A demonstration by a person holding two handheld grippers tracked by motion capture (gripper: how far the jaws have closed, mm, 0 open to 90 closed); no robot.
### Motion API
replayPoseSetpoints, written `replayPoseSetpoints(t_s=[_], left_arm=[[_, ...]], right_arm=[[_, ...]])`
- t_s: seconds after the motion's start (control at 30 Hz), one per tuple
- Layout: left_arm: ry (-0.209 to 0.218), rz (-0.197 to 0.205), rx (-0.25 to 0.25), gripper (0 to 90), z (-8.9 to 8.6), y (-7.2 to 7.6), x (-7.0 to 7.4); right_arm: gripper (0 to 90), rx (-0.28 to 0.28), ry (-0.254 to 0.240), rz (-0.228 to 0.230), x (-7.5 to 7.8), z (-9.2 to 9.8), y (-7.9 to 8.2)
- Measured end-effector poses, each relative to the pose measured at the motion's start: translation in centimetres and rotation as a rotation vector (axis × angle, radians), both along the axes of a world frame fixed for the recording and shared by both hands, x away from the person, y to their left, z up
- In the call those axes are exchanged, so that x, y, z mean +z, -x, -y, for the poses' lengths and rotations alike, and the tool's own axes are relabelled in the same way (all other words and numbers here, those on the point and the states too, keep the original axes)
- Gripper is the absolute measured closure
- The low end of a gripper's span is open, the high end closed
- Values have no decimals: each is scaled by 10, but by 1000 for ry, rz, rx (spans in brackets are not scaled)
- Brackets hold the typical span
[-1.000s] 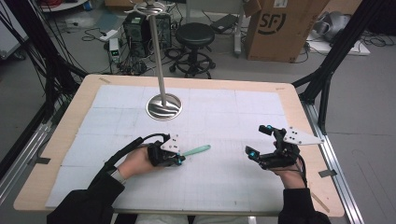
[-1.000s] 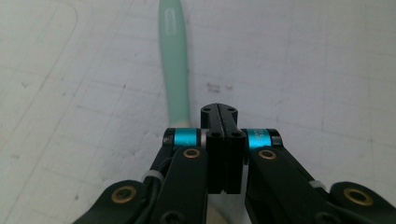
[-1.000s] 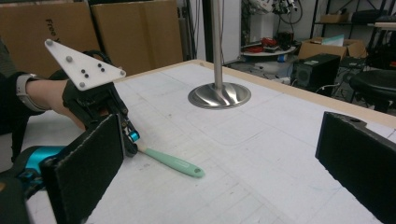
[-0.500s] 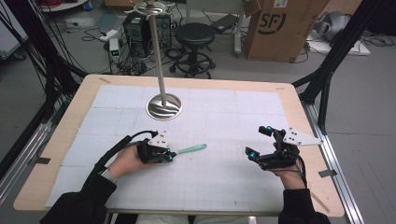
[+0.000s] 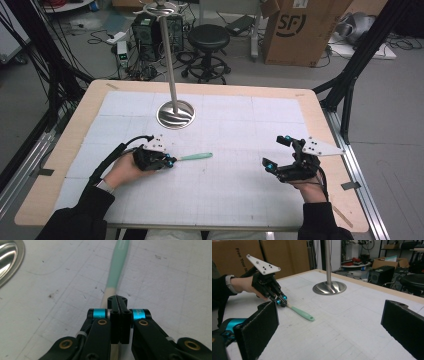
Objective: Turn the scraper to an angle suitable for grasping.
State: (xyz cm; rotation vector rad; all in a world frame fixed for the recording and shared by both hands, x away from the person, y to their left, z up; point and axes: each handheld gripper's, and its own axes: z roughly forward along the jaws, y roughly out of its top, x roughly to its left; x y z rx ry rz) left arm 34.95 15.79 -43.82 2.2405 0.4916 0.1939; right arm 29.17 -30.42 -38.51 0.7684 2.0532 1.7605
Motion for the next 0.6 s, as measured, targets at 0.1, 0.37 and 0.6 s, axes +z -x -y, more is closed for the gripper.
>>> replayPoseSetpoints(t_s=[0.1,0.37,0.6], left_arm=[[102,0,4,850,-8,-2,12],[209,25,23,554,-15,2,24],[156,91,-4,392,-11,3,30]], right_arm=[[5,3,-10,-3,0,0,0],[4,5,-8,-7,0,-1,0],[5,10,-12,-3,0,-2,2]])
